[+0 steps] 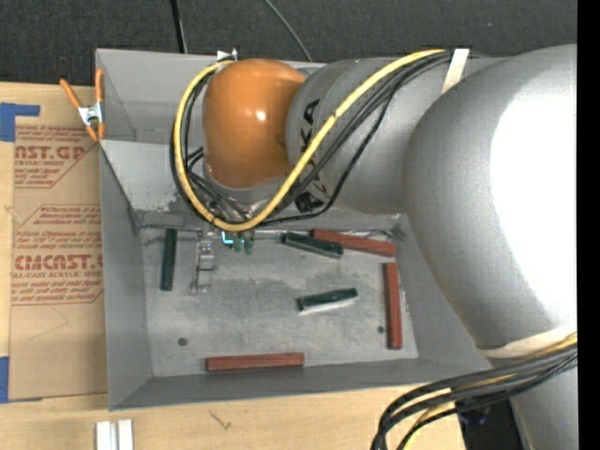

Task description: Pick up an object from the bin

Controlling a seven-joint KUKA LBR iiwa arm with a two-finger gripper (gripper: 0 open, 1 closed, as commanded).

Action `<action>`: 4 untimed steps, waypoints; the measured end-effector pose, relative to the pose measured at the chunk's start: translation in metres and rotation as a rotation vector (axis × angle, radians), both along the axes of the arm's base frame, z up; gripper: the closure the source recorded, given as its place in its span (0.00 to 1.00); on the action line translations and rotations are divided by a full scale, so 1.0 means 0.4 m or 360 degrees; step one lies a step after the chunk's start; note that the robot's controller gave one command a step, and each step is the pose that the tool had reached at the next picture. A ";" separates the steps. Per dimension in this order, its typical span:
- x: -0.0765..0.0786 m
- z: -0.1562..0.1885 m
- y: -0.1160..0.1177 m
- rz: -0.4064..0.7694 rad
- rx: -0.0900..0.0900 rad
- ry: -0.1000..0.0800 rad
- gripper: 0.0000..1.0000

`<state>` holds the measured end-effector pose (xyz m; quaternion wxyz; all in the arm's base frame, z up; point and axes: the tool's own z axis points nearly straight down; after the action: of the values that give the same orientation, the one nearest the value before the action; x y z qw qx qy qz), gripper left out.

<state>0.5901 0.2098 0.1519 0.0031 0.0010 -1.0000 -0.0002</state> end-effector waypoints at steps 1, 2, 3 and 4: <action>0.006 0.012 -0.002 -0.0002 0.0003 -0.0012 0.00; 0.005 -0.027 0.023 0.0490 0.0002 -0.0015 0.00; 0.008 -0.137 0.080 0.0868 0.0005 -0.0008 0.00; 0.008 -0.054 0.079 0.1021 0.0005 -0.0014 0.00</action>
Offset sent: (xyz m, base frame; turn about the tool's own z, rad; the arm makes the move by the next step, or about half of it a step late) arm 0.0013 0.0198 -0.0316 -0.6762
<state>0.5933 0.2416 0.1302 -0.0014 0.3163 -0.9486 -0.0006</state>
